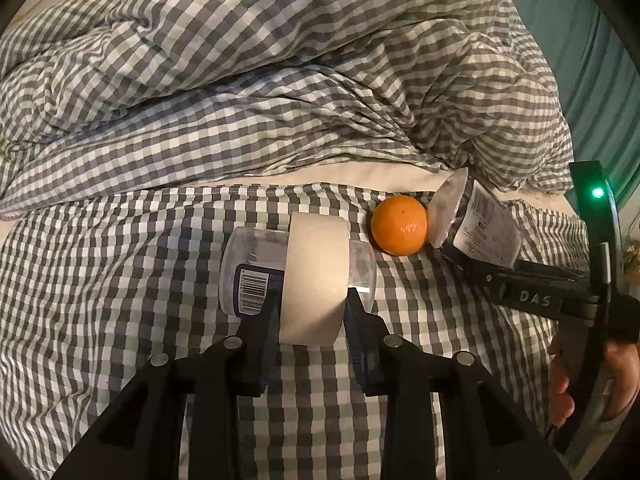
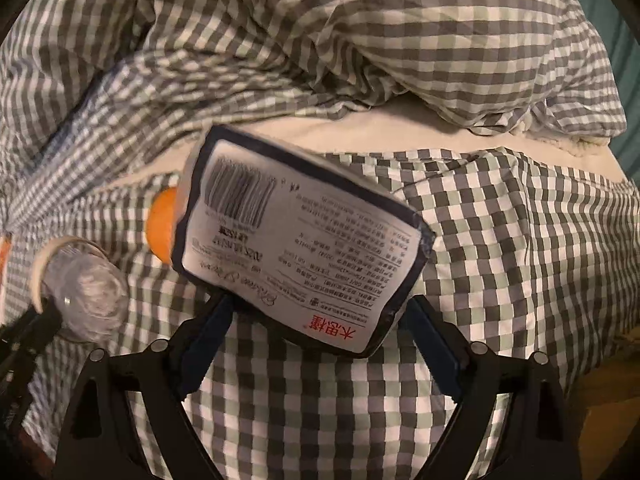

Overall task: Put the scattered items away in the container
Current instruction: 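Grasp tape roll with left gripper while right gripper grasps white wet-wipes pack, then carry tape roll with left gripper while right carries wipes pack into box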

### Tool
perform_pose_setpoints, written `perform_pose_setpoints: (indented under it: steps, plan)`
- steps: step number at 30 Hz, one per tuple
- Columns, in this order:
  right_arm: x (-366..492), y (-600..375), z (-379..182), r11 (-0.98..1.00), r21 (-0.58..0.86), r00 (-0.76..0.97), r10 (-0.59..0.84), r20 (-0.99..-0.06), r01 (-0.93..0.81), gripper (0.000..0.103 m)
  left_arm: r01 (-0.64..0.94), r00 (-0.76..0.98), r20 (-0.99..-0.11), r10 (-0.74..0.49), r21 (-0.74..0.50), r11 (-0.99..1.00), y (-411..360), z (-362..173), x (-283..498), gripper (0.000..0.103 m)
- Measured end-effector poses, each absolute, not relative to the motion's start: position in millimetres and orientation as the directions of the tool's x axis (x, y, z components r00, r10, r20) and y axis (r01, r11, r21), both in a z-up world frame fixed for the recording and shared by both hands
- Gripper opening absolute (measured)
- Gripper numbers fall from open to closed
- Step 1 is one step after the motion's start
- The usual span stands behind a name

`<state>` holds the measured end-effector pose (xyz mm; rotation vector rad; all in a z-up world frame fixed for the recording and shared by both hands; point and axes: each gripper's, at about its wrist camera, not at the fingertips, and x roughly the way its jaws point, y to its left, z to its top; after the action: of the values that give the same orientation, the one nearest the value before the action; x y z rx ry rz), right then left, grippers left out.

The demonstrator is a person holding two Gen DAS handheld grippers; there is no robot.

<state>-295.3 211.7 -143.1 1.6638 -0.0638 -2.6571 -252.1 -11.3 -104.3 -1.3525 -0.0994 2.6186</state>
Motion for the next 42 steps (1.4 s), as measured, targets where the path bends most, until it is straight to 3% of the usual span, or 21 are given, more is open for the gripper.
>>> perform_pose_setpoints:
  steps: [6, 7, 8, 11, 20, 25, 42]
  plan:
    - [-301, 197, -160, -1.0, -0.024, -0.42, 0.014, -0.907, 0.018, 0.088, -0.141, -0.598, -0.774, 0.207, -0.152, -0.978, -9, -87, -244, 0.03]
    - [-301, 197, -162, -1.0, -0.021, -0.421, 0.013, -0.907, 0.015, 0.077, -0.144, -0.601, -0.772, 0.208, -0.152, -0.978, -8, -85, -243, 0.03]
    - [-300, 198, -161, -1.0, 0.0, -0.429, -0.005, -0.903, 0.012, 0.059, -0.146, -0.602, -0.77, 0.21, -0.152, -0.978, -9, -84, -242, 0.03]
    - [-296, 203, -152, -0.999, 0.051, -0.446, -0.046, -0.894, 0.002, 0.044, -0.146, -0.607, -0.768, 0.207, -0.149, -0.978, -11, -79, -238, 0.03]
    - [-260, 209, -107, -0.998, 0.07, -0.531, -0.062, -0.845, 0.006, 0.042, -0.16, -0.634, -0.712, 0.301, -0.261, -0.952, -25, -43, -215, 0.03]
    - [-238, 209, -86, -0.995, 0.097, -0.56, -0.09, -0.824, 0.017, 0.042, -0.152, -0.683, -0.691, 0.236, -0.181, -0.972, -24, -9, -199, 0.03]
    - [-116, 216, 1, -0.993, 0.077, -0.67, -0.116, -0.733, 0.088, 0.042, -0.157, -0.737, -0.654, 0.17, -0.079, -0.984, -3, 62, -116, 0.03]
